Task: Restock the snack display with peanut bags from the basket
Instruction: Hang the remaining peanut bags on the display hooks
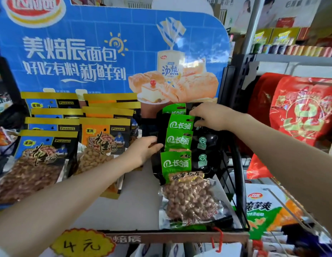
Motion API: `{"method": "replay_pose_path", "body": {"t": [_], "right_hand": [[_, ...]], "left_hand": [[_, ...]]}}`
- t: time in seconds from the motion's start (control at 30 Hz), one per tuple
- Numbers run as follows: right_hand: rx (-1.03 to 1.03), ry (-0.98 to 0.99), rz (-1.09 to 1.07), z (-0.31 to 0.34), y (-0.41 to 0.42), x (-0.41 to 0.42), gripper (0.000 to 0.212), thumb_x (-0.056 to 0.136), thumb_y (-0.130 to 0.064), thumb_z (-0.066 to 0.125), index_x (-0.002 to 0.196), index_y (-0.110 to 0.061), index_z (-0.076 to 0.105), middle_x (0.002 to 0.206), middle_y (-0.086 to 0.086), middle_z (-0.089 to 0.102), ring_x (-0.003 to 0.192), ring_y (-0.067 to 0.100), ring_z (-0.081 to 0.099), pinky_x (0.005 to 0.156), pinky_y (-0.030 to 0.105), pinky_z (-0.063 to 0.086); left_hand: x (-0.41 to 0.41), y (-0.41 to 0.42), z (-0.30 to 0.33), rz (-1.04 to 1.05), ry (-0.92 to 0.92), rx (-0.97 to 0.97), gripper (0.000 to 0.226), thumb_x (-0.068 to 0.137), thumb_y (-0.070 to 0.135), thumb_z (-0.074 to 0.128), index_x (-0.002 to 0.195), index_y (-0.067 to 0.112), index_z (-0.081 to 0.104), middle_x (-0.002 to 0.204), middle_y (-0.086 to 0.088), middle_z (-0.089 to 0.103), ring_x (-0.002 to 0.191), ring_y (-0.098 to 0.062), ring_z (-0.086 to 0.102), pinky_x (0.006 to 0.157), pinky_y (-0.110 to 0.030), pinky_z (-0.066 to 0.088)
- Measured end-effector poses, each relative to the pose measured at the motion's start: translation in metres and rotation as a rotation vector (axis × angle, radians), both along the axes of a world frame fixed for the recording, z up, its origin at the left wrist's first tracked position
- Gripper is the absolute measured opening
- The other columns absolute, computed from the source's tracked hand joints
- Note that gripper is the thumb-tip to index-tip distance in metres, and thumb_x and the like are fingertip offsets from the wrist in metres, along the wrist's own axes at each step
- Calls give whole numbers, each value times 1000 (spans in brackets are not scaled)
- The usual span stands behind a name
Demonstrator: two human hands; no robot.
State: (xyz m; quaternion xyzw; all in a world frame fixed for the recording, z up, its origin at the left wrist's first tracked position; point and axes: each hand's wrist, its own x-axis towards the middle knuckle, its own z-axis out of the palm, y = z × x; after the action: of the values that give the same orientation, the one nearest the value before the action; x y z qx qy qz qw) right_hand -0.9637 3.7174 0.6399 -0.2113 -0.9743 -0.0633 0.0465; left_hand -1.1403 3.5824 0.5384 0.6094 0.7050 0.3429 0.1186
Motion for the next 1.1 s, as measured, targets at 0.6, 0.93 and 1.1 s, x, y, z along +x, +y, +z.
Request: {"method": "replay_pose_path", "body": {"t": [0.6, 0.93, 1.1], "right_hand": [[396, -20, -65, -12, -2, -7, 33, 93, -11, 47, 126, -15, 46, 132, 15, 43, 120, 36, 44, 83, 41, 45], [16, 114, 14, 14, -7, -52, 28, 89, -7, 53, 117, -6, 56, 125, 17, 55, 115, 33, 51, 97, 38, 39], [48, 203, -129, 18, 5, -37, 18, 86, -15, 61, 100, -5, 67, 111, 13, 64, 104, 32, 56, 85, 37, 45]], "left_hand": [[9, 23, 8, 268, -212, 317, 31, 98, 9, 36, 121, 8, 57, 123, -12, 61, 112, -28, 55, 87, -27, 39], [14, 9, 4, 181, -177, 325, 13, 92, 18, 52, 85, 8, 54, 65, 3, 49, 68, -18, 46, 59, -27, 28], [14, 9, 7, 240, -137, 304, 18, 94, 20, 50, 80, 11, 45, 60, 4, 44, 60, -14, 41, 50, -20, 28]]}}
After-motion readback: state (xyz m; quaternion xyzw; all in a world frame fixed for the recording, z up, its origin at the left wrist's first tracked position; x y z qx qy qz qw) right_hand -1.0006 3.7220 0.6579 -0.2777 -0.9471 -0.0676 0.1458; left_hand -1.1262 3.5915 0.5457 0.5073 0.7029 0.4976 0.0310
